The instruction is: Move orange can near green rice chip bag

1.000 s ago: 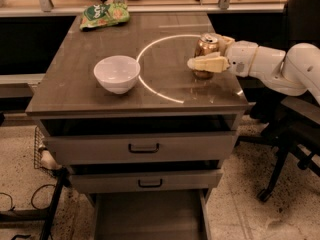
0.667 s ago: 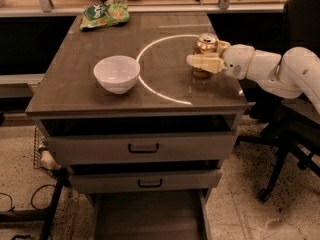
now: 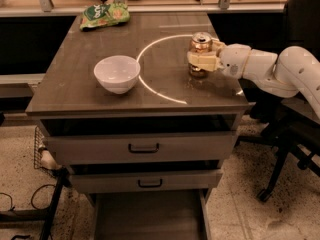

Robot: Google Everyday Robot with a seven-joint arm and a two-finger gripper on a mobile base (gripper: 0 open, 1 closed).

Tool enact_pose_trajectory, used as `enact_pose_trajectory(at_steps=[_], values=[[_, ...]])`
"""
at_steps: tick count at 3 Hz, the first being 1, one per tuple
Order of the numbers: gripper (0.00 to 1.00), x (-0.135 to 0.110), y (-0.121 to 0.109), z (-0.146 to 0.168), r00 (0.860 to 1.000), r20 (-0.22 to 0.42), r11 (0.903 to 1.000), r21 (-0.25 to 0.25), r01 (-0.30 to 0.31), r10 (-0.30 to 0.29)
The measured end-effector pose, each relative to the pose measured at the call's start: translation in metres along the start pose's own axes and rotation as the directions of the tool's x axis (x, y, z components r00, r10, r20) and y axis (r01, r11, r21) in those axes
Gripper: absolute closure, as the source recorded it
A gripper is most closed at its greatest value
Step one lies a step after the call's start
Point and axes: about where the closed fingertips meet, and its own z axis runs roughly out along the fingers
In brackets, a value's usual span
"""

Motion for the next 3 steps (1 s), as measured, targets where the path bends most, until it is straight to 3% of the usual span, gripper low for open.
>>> enact_pose_trajectory(at_steps=[1, 2, 3], values=[[1.0, 0.0, 0.001, 0.002, 1.0, 0.0, 1.0, -0.003, 0.0, 0.0], [1.0, 0.001, -0.017, 0.023, 0.997, 0.051, 0.998, -0.014, -0.062, 0.062], [1.0, 0.0, -0.059, 0.071, 0.984, 0.087, 0.9881, 0.002, -0.154, 0.153]])
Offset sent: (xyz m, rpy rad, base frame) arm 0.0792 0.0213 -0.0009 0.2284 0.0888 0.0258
